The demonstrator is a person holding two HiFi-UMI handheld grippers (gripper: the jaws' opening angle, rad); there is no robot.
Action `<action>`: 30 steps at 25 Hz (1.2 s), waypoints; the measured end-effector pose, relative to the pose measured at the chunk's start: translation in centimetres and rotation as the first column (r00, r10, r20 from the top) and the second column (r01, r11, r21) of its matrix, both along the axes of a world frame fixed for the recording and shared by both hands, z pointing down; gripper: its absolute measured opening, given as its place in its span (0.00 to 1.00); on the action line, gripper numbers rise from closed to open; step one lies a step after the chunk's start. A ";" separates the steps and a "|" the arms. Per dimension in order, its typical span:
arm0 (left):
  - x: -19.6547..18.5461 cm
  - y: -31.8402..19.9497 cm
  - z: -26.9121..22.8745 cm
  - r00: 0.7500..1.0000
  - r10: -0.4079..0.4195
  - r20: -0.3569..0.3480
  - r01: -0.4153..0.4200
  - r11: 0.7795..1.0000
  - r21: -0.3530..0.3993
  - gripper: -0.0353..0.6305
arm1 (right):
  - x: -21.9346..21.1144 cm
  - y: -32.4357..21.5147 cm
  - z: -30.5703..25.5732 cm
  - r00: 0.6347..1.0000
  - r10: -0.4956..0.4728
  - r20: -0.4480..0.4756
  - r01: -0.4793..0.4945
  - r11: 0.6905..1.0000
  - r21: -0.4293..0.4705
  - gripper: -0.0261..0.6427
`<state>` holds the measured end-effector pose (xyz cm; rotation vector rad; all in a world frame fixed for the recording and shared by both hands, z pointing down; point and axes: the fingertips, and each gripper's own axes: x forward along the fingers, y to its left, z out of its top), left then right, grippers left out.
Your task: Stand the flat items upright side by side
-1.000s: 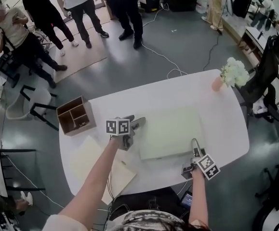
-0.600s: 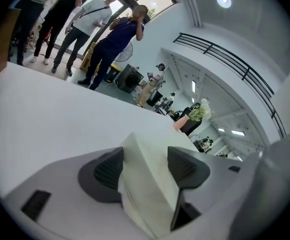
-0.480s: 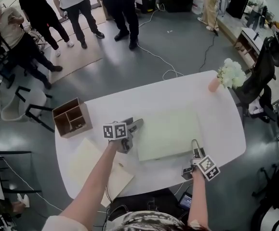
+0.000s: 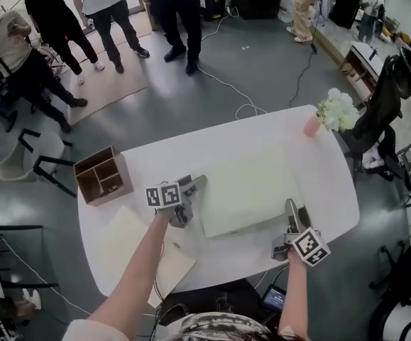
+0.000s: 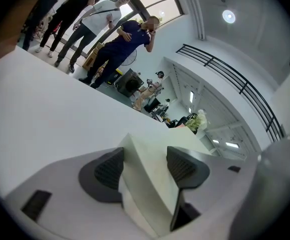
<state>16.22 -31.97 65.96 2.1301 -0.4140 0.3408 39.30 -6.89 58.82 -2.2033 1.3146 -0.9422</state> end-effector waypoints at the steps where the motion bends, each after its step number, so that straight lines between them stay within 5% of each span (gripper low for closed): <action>1: -0.1 0.0 -0.1 1.000 0.001 -0.007 -0.001 1.000 -0.007 0.47 | -0.1 -0.1 -0.7 1.000 -0.010 -0.025 0.011 1.000 0.010 0.56; 15: -1.0 -0.1 -0.8 0.988 -0.070 -0.135 0.057 0.994 -0.094 0.43 | -5.3 -2.7 -13.8 0.910 -0.172 -0.377 0.231 0.966 0.116 0.48; 23: -2.7 0.0 -0.8 0.989 -0.108 -0.101 0.102 0.993 -0.060 0.41 | -10.9 -3.4 -18.3 0.826 -0.258 -0.501 0.359 0.926 0.114 0.44; 30: -3.8 0.6 -1.2 0.993 -0.114 -0.036 0.115 0.993 0.025 0.27 | -16.6 -3.5 -19.8 0.745 -0.332 -0.579 0.461 0.883 0.087 0.43</action>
